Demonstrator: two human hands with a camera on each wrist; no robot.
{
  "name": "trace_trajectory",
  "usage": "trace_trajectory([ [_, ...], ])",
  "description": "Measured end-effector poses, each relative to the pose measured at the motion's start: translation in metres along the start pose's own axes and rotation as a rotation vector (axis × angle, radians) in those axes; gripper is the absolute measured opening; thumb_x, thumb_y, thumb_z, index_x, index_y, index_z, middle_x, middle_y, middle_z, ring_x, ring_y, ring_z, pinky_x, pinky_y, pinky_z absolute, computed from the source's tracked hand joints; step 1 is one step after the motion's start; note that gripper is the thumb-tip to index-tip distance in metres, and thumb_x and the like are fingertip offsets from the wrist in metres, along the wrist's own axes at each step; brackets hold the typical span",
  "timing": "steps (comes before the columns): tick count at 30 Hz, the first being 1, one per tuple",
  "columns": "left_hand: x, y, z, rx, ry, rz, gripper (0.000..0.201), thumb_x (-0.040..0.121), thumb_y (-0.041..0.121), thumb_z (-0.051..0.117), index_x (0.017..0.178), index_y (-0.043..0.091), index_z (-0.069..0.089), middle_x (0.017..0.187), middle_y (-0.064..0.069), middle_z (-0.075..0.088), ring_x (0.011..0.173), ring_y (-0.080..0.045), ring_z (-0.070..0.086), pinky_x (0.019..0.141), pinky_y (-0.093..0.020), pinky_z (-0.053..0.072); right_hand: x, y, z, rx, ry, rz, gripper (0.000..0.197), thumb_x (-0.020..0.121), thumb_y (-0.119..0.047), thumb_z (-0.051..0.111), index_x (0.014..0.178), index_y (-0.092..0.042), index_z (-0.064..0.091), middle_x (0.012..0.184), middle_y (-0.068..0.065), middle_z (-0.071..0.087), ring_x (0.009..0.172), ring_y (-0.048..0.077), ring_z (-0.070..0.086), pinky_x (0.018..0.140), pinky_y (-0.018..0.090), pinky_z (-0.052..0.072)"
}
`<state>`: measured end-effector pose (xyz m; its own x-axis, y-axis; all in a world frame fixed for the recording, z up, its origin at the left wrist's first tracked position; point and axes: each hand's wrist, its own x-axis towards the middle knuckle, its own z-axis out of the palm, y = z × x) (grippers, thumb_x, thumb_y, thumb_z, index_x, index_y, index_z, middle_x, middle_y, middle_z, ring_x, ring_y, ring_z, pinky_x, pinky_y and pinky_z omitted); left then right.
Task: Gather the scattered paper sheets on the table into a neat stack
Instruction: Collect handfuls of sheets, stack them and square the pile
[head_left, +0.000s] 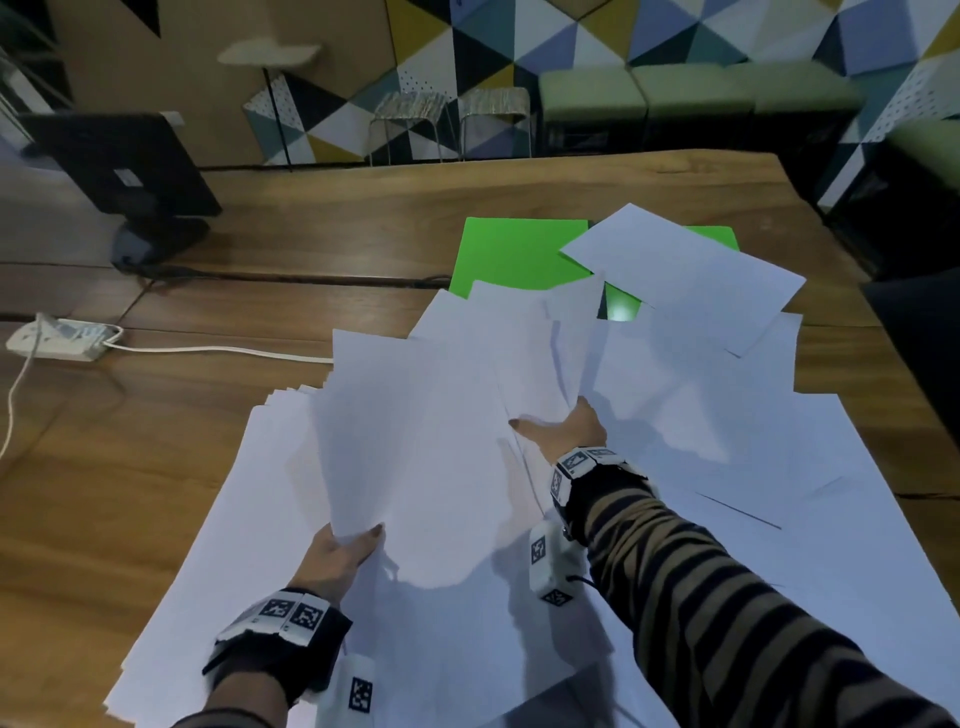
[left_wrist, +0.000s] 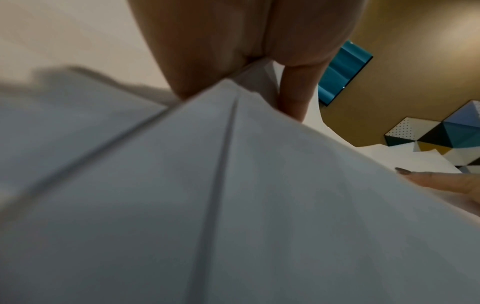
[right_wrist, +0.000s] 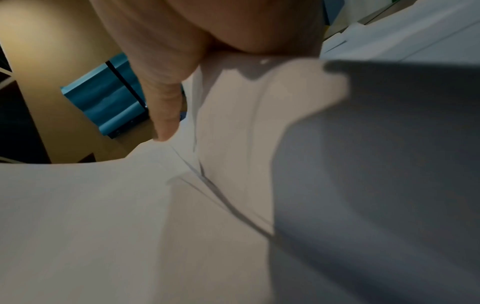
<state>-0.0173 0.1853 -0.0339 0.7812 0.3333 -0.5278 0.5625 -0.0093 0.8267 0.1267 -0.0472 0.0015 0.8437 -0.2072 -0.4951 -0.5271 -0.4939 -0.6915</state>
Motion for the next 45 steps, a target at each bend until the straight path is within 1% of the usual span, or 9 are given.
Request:
trace_trajectory([
  [6,-0.001,0.0,0.0,0.082,-0.021,0.056,0.026,0.089,0.004,0.057,0.065,0.003,0.067,0.053,-0.004,0.068,0.05,-0.015,0.064,0.06,-0.033,0.048,0.018,0.001,0.007,-0.066,0.077,0.051,0.043,0.074,-0.026,0.071,0.109,-0.002,0.059,0.11,0.013,0.065,0.094,0.028,0.062,0.074,0.03,0.048],
  [11,0.001,-0.001,-0.002,0.083,-0.024,0.025,0.046,0.09,0.006,0.058,0.048,0.017,0.072,0.053,-0.005,0.068,0.049,-0.016,0.064,0.064,-0.036,0.05,0.019,0.003,0.01,-0.012,0.108,0.001,0.04,0.075,-0.021,0.067,0.109,-0.003,0.059,0.11,0.013,0.065,0.099,0.031,0.062,0.081,0.032,0.049],
  [14,0.002,-0.001,-0.002,0.054,-0.006,0.01,0.031,0.089,0.005,0.059,0.06,0.007,0.071,0.054,-0.009,0.068,0.056,-0.028,0.063,0.063,-0.036,0.05,0.016,0.002,0.003,0.045,0.128,-0.054,0.034,0.076,-0.021,0.066,0.104,-0.003,0.062,0.103,0.012,0.066,0.091,0.029,0.062,0.077,0.032,0.05],
  [21,0.001,0.007,-0.001,0.164,-0.033,0.032,0.02,0.089,0.007,0.059,0.084,-0.011,0.066,0.063,-0.01,0.067,0.063,-0.026,0.062,0.051,-0.024,0.047,-0.006,0.002,-0.05,0.189,0.282,-0.19,0.022,0.077,-0.019,0.071,0.09,-0.003,0.064,0.081,0.007,0.061,0.075,0.023,0.054,0.069,0.024,0.042],
  [32,-0.005,0.022,0.017,0.174,0.042,0.024,0.016,0.066,0.019,0.074,0.076,0.009,0.066,0.087,-0.014,0.068,0.089,-0.033,0.062,0.086,-0.045,0.049,-0.051,0.012,-0.142,0.486,0.482,-0.316,0.015,0.071,-0.013,0.075,0.071,-0.014,0.059,0.078,0.006,0.063,0.075,0.022,0.059,0.07,0.028,0.048],
  [38,-0.011,0.044,0.059,0.425,0.008,0.082,0.021,0.088,0.008,0.056,0.07,0.017,0.054,0.086,-0.01,0.061,0.085,-0.028,0.055,0.076,-0.038,0.048,-0.085,0.0,-0.182,0.81,0.309,-0.526,0.019,0.072,0.006,0.072,0.072,-0.011,0.063,0.057,-0.011,0.068,0.057,0.003,0.064,0.06,0.017,0.053],
  [40,-0.011,0.047,0.067,0.469,-0.003,0.066,0.005,0.085,0.008,0.059,0.084,0.006,0.063,0.095,-0.016,0.067,0.09,-0.033,0.061,0.083,-0.043,0.051,-0.094,-0.003,-0.194,0.808,0.213,-0.562,0.017,0.072,0.007,0.071,0.074,-0.009,0.065,0.059,-0.01,0.07,0.058,0.004,0.065,0.061,0.017,0.053],
  [43,-0.01,0.046,0.074,0.53,-0.054,0.025,0.022,0.088,0.009,0.06,0.107,-0.002,0.062,0.115,-0.022,0.062,0.112,-0.036,0.057,0.092,-0.038,0.046,-0.098,0.004,-0.203,0.828,0.002,-0.47,0.015,0.072,0.005,0.069,0.076,-0.009,0.065,0.061,-0.004,0.07,0.056,0.01,0.065,0.056,0.02,0.053],
  [45,-0.011,0.041,0.071,0.583,0.019,-0.037,0.043,0.095,0.021,0.051,0.136,0.008,0.043,0.139,-0.014,0.045,0.133,-0.028,0.039,0.106,-0.029,0.033,-0.094,0.016,-0.201,0.714,-0.077,-0.381,0.015,0.07,0.003,0.072,0.079,-0.006,0.064,0.065,0.003,0.068,0.058,0.017,0.063,0.058,0.025,0.053],
])
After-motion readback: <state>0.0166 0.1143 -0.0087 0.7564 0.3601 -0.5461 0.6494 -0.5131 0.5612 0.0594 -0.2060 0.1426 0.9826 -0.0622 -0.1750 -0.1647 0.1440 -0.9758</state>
